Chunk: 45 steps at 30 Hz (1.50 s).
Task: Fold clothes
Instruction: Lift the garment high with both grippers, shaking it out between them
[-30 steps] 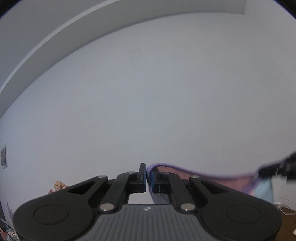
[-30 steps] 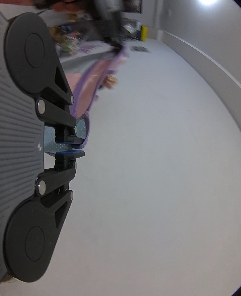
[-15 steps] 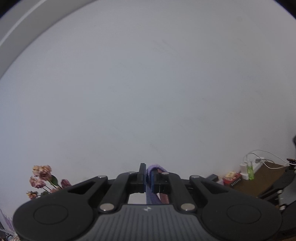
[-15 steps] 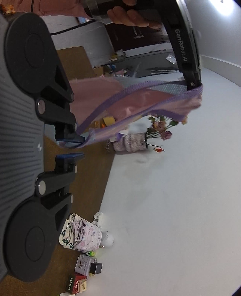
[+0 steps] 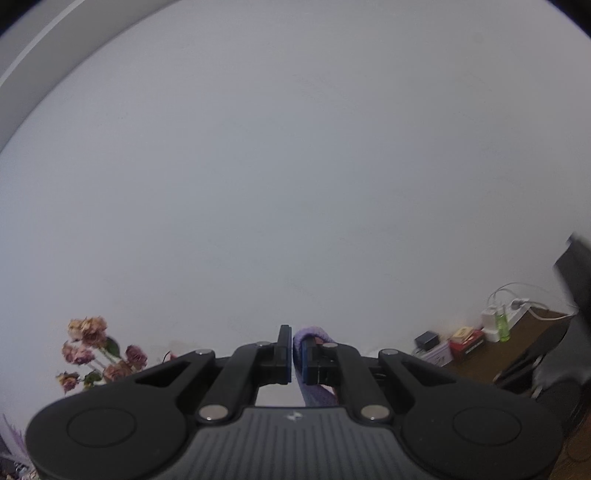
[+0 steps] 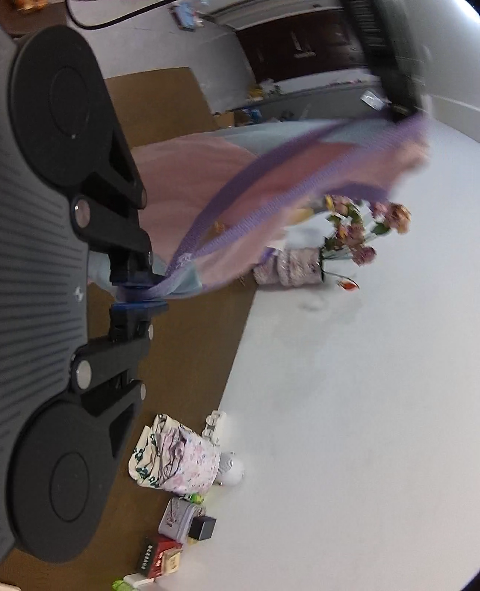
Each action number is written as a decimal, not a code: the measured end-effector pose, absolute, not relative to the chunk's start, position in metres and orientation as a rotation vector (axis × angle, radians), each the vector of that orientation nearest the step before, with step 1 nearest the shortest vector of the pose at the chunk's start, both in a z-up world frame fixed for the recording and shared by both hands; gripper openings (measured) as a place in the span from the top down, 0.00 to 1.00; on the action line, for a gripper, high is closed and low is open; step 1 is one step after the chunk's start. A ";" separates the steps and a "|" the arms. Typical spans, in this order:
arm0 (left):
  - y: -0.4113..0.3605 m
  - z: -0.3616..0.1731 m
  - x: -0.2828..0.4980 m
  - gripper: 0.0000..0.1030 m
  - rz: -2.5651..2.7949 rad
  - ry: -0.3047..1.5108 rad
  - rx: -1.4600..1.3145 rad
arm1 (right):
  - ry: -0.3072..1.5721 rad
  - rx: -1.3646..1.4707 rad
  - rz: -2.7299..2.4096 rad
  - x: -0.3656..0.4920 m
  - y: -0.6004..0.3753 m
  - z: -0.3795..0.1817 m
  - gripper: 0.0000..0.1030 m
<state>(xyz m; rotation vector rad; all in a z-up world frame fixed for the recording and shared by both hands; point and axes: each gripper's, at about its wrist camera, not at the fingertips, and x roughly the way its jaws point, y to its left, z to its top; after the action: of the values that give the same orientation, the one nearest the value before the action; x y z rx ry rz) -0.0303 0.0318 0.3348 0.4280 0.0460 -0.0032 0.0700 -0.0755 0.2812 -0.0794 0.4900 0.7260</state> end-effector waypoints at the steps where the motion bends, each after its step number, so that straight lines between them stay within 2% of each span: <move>1: 0.035 0.332 -0.029 0.96 0.000 0.053 0.429 | 0.488 -0.056 0.732 0.069 -0.079 0.285 0.96; 7: 0.041 0.321 -0.028 0.96 -0.021 0.069 0.423 | 0.506 0.001 0.801 0.061 -0.083 0.295 0.94; 11: 0.035 0.320 -0.033 0.96 -0.050 0.057 0.432 | 0.517 -0.031 0.794 0.061 -0.068 0.286 0.93; 13: 0.032 0.319 -0.037 0.96 -0.061 0.051 0.441 | 0.522 -0.029 0.792 0.059 -0.062 0.284 0.89; 19: 0.030 0.316 -0.041 0.96 -0.077 0.048 0.449 | 0.556 -0.039 0.776 0.071 -0.049 0.269 0.89; 20: 0.032 0.316 -0.041 0.96 -0.075 0.050 0.448 | 0.554 -0.034 0.768 0.073 -0.049 0.269 0.90; 22: 0.036 0.313 -0.040 0.96 -0.064 0.054 0.445 | 0.546 -0.021 0.751 0.076 -0.052 0.269 0.98; 24: 0.041 0.311 -0.038 0.96 -0.049 0.061 0.443 | 0.535 -0.003 0.729 0.079 -0.057 0.271 0.98; 34: 0.074 0.297 -0.005 0.95 0.021 0.173 0.374 | 0.282 0.123 0.579 0.070 -0.105 0.347 0.99; 40: 0.072 0.290 0.010 0.91 -0.051 0.236 0.305 | 0.119 0.062 0.528 0.038 -0.103 0.393 0.99; 42: 0.068 0.287 0.014 0.86 -0.077 0.255 0.287 | 0.086 0.045 0.516 0.031 -0.100 0.401 0.99; 45: 0.062 0.283 0.019 0.85 -0.123 0.290 0.253 | 0.048 0.023 0.500 0.023 -0.094 0.411 0.99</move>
<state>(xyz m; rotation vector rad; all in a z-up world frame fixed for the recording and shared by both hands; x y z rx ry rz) 0.0194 0.0617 0.2825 0.2531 0.2897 -0.1226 0.0226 -0.0944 0.4105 0.0225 0.0481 0.5002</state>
